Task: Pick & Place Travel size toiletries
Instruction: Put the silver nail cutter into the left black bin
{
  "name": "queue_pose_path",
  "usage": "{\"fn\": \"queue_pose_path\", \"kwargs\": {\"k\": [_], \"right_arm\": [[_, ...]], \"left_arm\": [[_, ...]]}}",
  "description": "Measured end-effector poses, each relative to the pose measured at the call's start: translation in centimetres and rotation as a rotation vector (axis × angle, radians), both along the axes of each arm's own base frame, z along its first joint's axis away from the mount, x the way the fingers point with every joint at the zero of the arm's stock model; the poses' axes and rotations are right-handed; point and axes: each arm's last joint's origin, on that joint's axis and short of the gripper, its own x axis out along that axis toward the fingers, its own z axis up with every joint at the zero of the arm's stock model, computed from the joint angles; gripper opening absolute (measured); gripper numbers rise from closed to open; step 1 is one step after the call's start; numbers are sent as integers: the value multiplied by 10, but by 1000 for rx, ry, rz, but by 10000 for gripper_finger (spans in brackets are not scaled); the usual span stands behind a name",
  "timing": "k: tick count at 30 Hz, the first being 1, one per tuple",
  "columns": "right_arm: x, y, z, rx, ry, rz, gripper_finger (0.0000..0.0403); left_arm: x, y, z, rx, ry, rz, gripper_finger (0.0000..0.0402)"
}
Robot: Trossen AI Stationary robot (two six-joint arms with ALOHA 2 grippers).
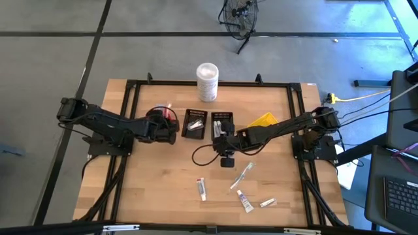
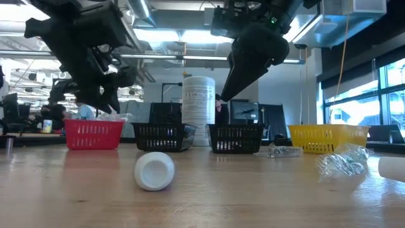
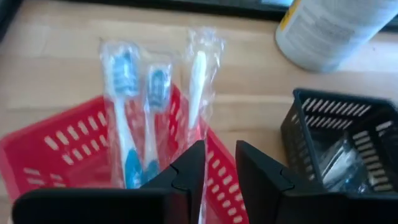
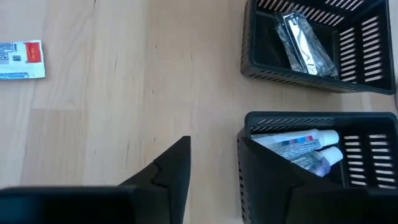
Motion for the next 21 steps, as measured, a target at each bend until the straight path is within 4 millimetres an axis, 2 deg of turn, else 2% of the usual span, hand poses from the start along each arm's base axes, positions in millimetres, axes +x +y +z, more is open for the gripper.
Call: {"fn": "queue_pose_path", "kwargs": {"k": [13,17,21], "right_arm": [[0,0,0,0,1,0,118],[-1,1,-1,-1,12,3,111],[-8,7,-4,15,77,26,106]], "left_arm": [[-1,-3,-4,-153,32,-53,64],[-3,-8,-3,-122,78,-88,60],[0,-17,8,-87,102,-118,60]]}}
